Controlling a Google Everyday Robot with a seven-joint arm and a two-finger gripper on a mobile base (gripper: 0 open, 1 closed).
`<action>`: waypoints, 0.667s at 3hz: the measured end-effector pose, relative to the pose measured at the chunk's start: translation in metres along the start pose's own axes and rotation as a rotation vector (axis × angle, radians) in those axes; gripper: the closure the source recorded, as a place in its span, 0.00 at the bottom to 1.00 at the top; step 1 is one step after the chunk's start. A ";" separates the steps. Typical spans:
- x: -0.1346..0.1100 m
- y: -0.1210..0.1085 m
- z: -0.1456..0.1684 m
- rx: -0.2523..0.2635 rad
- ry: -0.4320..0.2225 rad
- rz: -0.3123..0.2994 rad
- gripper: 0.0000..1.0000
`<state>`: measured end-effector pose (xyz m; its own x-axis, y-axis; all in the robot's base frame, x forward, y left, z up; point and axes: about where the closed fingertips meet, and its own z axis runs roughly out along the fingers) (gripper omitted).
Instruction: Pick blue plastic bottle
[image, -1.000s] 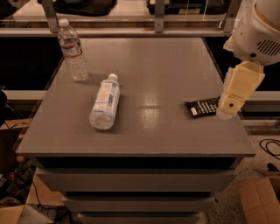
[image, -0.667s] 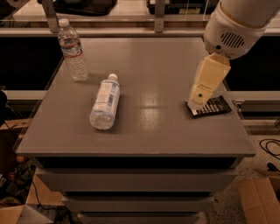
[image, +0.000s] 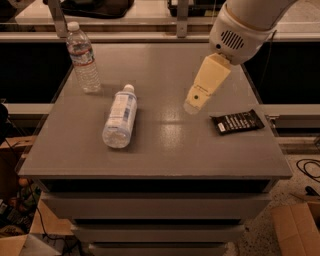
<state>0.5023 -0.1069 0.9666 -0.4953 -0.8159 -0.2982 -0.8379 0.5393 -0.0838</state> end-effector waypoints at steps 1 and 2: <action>0.000 0.000 0.000 0.000 0.000 0.000 0.00; -0.016 0.013 0.006 -0.020 0.000 0.002 0.00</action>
Offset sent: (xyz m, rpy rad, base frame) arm -0.0071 0.0488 -0.0061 0.0179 0.0609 0.0079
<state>0.5008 -0.0862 0.9646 -0.4974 -0.8147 -0.2981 -0.8411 0.5370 -0.0640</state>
